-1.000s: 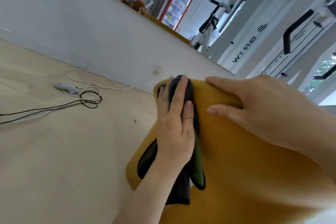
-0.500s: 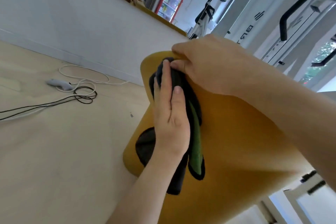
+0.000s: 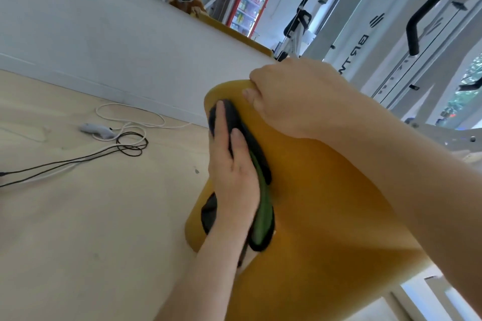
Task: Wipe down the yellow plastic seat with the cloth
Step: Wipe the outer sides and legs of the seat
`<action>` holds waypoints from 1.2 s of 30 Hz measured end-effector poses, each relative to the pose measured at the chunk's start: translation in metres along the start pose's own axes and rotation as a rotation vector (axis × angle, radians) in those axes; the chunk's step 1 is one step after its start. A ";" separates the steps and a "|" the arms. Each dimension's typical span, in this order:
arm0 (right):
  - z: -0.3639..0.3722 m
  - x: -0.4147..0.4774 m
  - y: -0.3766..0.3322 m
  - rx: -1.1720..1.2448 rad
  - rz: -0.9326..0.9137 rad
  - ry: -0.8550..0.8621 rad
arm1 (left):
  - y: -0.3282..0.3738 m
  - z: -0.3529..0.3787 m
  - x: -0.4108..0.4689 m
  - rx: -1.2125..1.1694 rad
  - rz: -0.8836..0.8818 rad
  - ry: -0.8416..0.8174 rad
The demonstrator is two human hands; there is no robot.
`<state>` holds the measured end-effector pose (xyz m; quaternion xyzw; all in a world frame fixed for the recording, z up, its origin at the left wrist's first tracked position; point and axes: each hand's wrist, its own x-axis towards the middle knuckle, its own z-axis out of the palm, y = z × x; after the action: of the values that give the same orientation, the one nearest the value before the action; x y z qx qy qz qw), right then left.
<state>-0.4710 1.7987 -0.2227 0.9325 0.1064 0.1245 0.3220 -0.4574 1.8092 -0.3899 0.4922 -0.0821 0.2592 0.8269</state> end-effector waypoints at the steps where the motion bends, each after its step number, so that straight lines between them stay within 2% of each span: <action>1: 0.000 0.000 0.000 -0.011 -0.001 0.007 | 0.008 0.004 -0.021 0.019 0.125 -0.040; 3: -0.001 -0.003 -0.001 -0.017 0.004 0.026 | 0.012 0.009 -0.032 0.062 0.246 -0.076; 5: 0.001 -0.004 0.001 -0.012 0.013 0.038 | -0.011 0.005 -0.007 0.036 0.166 -0.001; 8: 0.004 -0.001 0.001 -0.011 0.006 0.018 | -0.059 -0.005 0.055 0.028 -0.313 0.079; 9: 0.005 -0.001 0.000 -0.004 0.007 0.013 | -0.067 -0.009 0.062 0.030 -0.425 0.078; 10: 0.004 0.000 0.000 -0.008 0.013 0.016 | -0.068 -0.011 0.060 0.013 -0.448 0.066; 12: 0.003 -0.001 -0.001 -0.011 0.032 0.018 | -0.044 -0.005 0.026 -0.033 -0.348 0.027; 15: 0.002 -0.004 -0.003 0.021 0.031 0.013 | -0.008 -0.001 -0.046 0.010 -0.076 -0.071; 17: 0.003 -0.005 0.000 0.048 0.029 0.031 | -0.015 -0.003 -0.044 0.018 -0.012 -0.127; 19: 0.003 -0.005 0.002 0.078 0.046 0.050 | -0.040 -0.007 -0.009 -0.060 -0.141 -0.085; 22: 0.003 -0.006 -0.001 0.127 0.072 0.075 | -0.075 -0.009 0.047 -0.103 -0.521 0.011; 24: 0.003 -0.004 -0.001 0.139 0.066 0.075 | -0.081 -0.008 0.050 -0.128 -0.600 0.015; 26: 0.002 -0.005 -0.001 0.139 0.075 0.062 | -0.069 -0.008 0.024 -0.121 -0.533 -0.015; 29: 0.001 -0.006 -0.004 0.131 0.089 0.055 | -0.033 -0.003 -0.029 -0.090 -0.256 -0.082; 32: -0.001 -0.008 -0.004 0.132 0.109 0.060 | 0.005 0.007 -0.070 0.056 0.039 -0.164; 34: -0.004 -0.010 -0.003 0.177 0.143 0.053 | 0.004 0.011 -0.063 0.037 0.059 -0.127; 36: -0.008 -0.017 -0.007 0.255 0.169 0.078 | -0.015 0.009 -0.032 -0.071 -0.072 -0.003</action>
<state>-0.4900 1.8039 -0.2232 0.9659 0.0551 0.1726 0.1849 -0.4754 1.7844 -0.4093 0.4657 -0.0748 0.2254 0.8525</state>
